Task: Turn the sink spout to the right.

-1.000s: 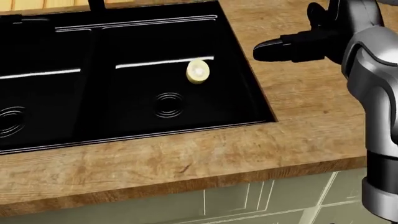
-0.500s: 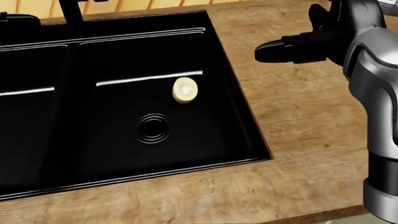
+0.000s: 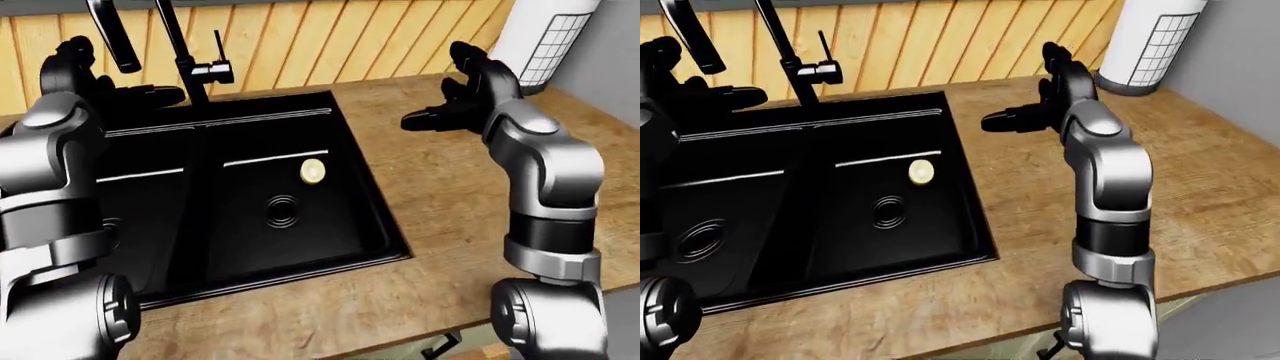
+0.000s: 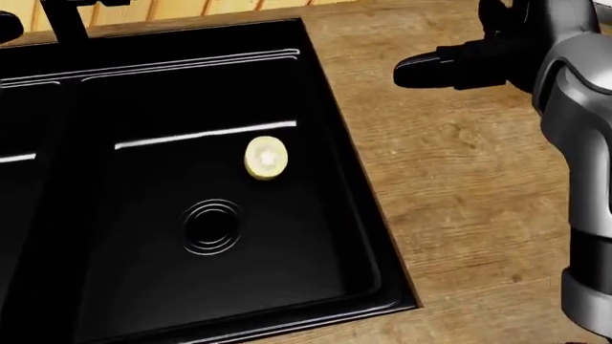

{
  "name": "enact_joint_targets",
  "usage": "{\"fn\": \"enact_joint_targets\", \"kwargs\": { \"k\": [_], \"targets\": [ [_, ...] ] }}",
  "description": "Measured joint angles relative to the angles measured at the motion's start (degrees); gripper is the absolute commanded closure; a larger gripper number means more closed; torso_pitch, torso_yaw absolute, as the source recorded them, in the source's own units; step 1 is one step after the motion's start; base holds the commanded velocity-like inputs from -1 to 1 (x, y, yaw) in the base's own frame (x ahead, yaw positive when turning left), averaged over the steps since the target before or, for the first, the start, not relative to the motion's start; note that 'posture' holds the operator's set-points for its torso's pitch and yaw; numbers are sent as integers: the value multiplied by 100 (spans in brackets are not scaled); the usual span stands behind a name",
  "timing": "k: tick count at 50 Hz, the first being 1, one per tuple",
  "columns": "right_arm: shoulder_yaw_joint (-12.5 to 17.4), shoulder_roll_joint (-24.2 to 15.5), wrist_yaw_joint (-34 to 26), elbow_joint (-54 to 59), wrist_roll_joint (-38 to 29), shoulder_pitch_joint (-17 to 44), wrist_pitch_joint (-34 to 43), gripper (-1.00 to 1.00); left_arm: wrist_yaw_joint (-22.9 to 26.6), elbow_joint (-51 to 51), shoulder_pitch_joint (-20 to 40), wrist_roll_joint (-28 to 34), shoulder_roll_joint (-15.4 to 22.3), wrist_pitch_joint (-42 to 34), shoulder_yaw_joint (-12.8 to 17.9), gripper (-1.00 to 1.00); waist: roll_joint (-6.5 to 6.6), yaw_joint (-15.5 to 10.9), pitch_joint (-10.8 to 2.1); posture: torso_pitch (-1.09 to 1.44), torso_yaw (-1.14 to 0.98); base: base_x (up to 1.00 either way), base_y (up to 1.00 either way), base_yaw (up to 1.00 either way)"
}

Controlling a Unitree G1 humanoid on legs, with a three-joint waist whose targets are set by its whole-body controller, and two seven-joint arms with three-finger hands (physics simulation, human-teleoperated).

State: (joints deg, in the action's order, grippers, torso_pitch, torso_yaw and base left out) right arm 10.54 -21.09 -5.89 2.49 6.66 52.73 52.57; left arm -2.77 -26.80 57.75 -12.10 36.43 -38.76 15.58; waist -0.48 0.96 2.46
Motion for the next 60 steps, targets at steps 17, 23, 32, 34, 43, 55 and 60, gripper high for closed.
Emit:
{"fn": "enact_joint_targets", "kwargs": {
  "k": [17, 23, 32, 34, 43, 55, 60],
  "targets": [
    [-63, 36, -44, -149, 87, -18, 29, -100, -77, 131, -117, -429, 350, -32, 209, -100, 126, -75, -10, 0, 0, 0, 0, 0],
    [-48, 28, -40, -105, 96, -75, 52, -100, -68, 46, -125, -451, 338, -56, 196, -100, 154, -66, -20, -2, 0, 0, 0, 0],
    [-42, 12, -29, -173, 112, -59, 83, -100, -69, 114, -158, -486, 332, -140, 194, -100, 153, -69, -141, -6, 0, 0, 0, 0],
    [-42, 9, -29, -187, 115, -59, 88, -100, -72, 133, -162, -491, 333, -155, 199, -100, 152, -73, -179, -7, 0, 0, 0, 0],
    [-36, -13, -20, -173, 120, -30, 115, -100, -72, 95, -147, -471, 340, -170, 184, -100, 148, -91, -378, -12, 0, 0, 0, 0],
    [-59, -9, -21, -210, 102, 34, 170, -100, -37, 38, -94, -435, 335, -167, 171, -100, 146, -101, -721, -21, 0, 0, 0, 0],
    [-55, -6, -29, -236, 100, 16, 170, -100, -45, 94, -115, -435, 316, -192, 179, -100, 145, -103, -896, -24, 0, 0, 0, 0]
  ]
}}
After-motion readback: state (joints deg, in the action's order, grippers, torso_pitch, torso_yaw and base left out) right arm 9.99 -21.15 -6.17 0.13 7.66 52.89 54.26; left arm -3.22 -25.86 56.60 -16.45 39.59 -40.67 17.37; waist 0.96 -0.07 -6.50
